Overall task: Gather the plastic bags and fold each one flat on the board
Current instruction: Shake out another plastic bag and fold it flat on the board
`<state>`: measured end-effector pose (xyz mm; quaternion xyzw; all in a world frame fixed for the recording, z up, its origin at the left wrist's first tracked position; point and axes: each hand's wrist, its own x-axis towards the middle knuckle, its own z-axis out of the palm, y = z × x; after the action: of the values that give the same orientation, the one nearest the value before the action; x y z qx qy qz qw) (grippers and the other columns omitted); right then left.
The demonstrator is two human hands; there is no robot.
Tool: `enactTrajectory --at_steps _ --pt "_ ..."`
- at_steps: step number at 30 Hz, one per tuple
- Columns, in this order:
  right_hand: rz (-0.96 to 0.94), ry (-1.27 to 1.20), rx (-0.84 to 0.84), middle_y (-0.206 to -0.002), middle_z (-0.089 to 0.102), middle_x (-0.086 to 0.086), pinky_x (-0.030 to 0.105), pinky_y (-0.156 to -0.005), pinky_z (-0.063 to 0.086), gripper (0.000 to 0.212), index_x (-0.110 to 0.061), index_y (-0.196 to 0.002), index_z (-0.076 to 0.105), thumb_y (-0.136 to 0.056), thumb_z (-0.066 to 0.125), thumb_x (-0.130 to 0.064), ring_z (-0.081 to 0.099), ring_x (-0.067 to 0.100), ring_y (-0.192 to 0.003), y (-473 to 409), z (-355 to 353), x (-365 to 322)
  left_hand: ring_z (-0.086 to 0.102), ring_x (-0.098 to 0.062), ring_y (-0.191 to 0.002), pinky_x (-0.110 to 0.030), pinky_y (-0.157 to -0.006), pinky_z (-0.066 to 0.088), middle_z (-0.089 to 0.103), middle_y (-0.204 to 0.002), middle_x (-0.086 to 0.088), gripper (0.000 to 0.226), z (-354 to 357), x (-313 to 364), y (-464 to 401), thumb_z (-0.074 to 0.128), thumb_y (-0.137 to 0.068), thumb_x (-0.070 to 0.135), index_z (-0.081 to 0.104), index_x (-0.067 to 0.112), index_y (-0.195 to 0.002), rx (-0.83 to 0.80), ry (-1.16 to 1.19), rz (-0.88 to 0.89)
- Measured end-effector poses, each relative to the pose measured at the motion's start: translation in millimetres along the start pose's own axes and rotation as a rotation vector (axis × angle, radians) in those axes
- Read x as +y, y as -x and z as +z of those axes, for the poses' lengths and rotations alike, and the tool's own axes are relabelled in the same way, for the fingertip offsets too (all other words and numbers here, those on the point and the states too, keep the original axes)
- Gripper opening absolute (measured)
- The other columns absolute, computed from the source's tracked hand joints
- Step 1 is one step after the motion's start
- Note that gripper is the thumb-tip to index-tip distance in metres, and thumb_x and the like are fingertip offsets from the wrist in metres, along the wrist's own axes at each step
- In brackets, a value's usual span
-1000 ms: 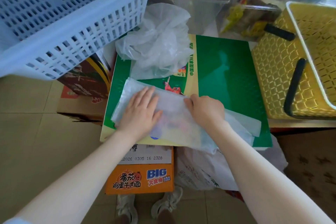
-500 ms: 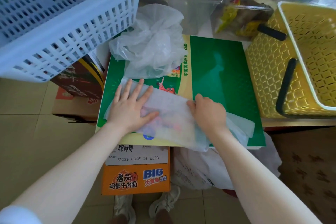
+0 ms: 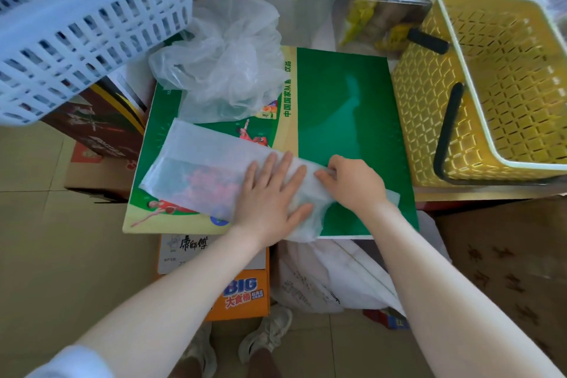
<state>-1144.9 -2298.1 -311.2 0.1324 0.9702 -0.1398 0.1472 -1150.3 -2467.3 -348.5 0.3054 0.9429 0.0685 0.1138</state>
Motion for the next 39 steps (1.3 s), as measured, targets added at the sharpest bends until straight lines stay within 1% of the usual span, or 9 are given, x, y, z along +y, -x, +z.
enactTrajectory --at_steps 4,8,13,16,21,24,30,35,39 --pt "0.016 -0.267 -0.202 -0.058 0.048 -0.001 0.032 -0.052 0.030 0.033 -0.016 -0.060 0.051 -0.083 0.064 -0.036 0.046 0.019 -0.059 10 -31 39 -0.019 -0.030 -0.140 -0.051 -0.110 -0.013 -0.029 -0.147 0.003 0.092 2 -5 -1 0.003 -0.063 0.083 -0.008 0.040 -0.144 -0.050 -0.065 0.015" --pt "0.091 -0.300 -0.219 -0.066 0.057 0.002 0.031 -0.056 0.034 0.021 -0.012 -0.069 0.062 -0.084 0.066 -0.027 0.050 0.017 -0.065 17 -47 70 -0.029 -0.034 -0.135 -0.058 -0.109 -0.011 -0.036 -0.146 -0.002 0.113 0 -3 -3 0.016 -0.051 0.095 -0.026 0.037 -0.138 -0.113 -0.129 0.008" --pt "0.125 0.314 0.195 -0.112 0.056 0.014 0.038 -0.077 0.044 0.022 -0.006 -0.106 0.056 -0.086 0.047 -0.006 0.054 0.034 -0.102 32 -20 45 -0.032 -0.037 -0.133 -0.061 -0.107 -0.012 -0.037 -0.146 -0.005 0.129 -2 1 -4 0.021 -0.042 0.099 -0.028 0.029 -0.139 -0.149 -0.170 -0.005" --pt "-0.189 0.134 0.450 -0.117 0.061 0.023 0.043 -0.090 0.048 0.036 0.003 -0.109 0.060 -0.077 0.050 -0.009 0.057 0.039 -0.109 46 15 -8 -0.030 -0.032 -0.135 -0.058 -0.109 -0.012 -0.038 -0.143 -0.002 0.136 -5 3 -5 0.024 -0.040 0.096 -0.026 0.019 -0.141 -0.174 -0.151 -0.010" --pt "-0.111 -0.007 0.339 -0.134 0.052 0.019 0.044 -0.101 0.041 0.059 0.001 -0.126 0.054 -0.085 0.033 -0.035 0.051 0.032 -0.124 40 51 -58 -0.005 -0.005 -0.140 -0.028 -0.117 0.002 -0.005 -0.153 0.003 0.083 -33 -32 10 0.042 -0.074 0.031 0.006 0.012 -0.147 -0.058 0.480 0.120" --pt "0.002 0.029 0.384 -0.139 0.046 0.021 0.040 -0.109 0.026 0.063 0.003 -0.129 0.049 -0.084 0.029 -0.035 0.045 0.032 -0.129 34 53 -78 0.023 -0.010 -0.136 -0.016 -0.113 0.011 0.028 -0.148 -0.003 0.064 -44 -66 17 0.031 -0.077 0.007 0.033 0.006 -0.141 0.216 0.372 0.065" --pt "-0.159 -0.112 0.294 -0.150 0.027 0.021 0.037 -0.115 0.010 0.068 0.001 -0.142 0.029 -0.087 0.017 -0.036 0.024 0.033 -0.140 28 71 -132 0.034 -0.031 -0.134 -0.036 -0.109 0.010 0.033 -0.148 -0.008 0.058 -28 -107 13 0.027 -0.086 0.031 0.033 0.013 -0.141 0.101 -0.137 0.121" --pt "-0.083 0.009 0.228 -0.157 -0.001 0.010 0.039 -0.111 -0.011 0.071 -0.018 -0.149 0.004 -0.088 0.002 -0.053 -0.002 0.029 -0.145 30 91 -115 0.011 -0.023 -0.142 -0.038 -0.113 0.003 0.009 -0.152 0.003 0.058 -22 -124 8 0.014 -0.089 0.053 0.009 0.031 -0.142 0.027 -0.093 0.167" --pt "0.092 0.047 0.273 -0.154 0.018 0.016 0.041 -0.112 0.001 0.071 -0.016 -0.148 0.021 -0.088 0.018 -0.054 0.018 0.036 -0.142 39 88 -89 0.004 -0.020 -0.141 -0.036 -0.113 -0.002 0.000 -0.151 0.004 0.069 -23 -139 6 -0.004 -0.083 0.070 0.004 0.036 -0.142 0.016 -0.166 0.264"
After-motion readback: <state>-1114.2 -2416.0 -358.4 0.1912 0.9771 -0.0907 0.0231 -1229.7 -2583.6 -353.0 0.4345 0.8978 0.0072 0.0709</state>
